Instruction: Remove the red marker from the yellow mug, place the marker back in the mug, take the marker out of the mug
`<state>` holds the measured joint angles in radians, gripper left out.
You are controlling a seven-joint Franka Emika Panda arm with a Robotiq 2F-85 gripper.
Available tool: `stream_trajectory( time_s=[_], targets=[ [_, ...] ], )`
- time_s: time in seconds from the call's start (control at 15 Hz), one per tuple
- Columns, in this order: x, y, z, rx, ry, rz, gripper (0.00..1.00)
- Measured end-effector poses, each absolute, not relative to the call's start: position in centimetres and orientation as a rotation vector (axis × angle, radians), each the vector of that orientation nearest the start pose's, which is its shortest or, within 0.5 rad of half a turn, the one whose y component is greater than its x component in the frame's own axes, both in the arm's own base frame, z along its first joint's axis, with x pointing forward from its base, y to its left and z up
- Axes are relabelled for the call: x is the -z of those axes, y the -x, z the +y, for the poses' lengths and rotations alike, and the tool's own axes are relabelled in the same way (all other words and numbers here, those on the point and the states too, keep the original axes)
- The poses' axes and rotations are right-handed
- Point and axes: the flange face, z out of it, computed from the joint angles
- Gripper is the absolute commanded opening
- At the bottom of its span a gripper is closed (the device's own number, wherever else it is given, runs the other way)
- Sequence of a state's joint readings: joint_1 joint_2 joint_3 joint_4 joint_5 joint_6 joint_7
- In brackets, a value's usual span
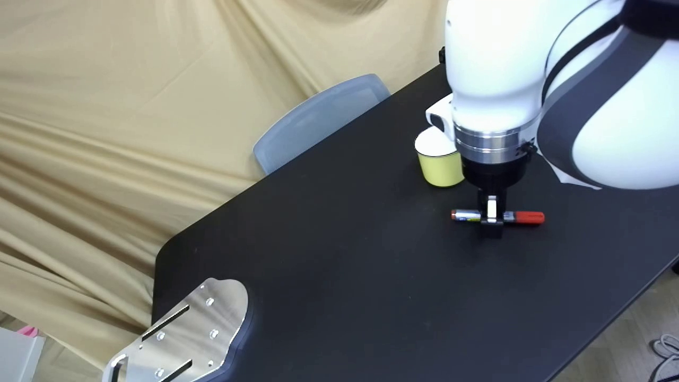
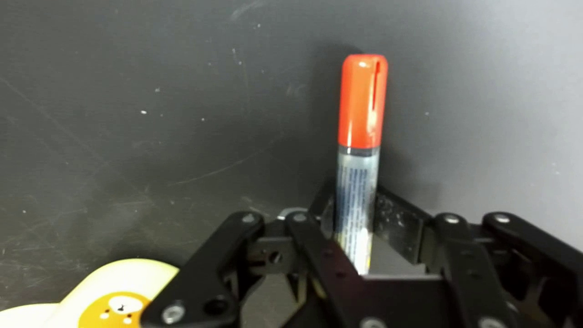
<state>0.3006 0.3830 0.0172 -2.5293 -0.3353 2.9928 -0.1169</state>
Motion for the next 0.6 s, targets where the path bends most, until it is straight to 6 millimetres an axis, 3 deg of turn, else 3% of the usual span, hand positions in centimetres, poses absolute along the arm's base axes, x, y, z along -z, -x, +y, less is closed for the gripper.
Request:
stream_trajectory(
  time_s=[0.6],
  targets=[
    [-15.3,-43.4,16.4,0.176,2.978,-1.190,0.06]
  ],
)
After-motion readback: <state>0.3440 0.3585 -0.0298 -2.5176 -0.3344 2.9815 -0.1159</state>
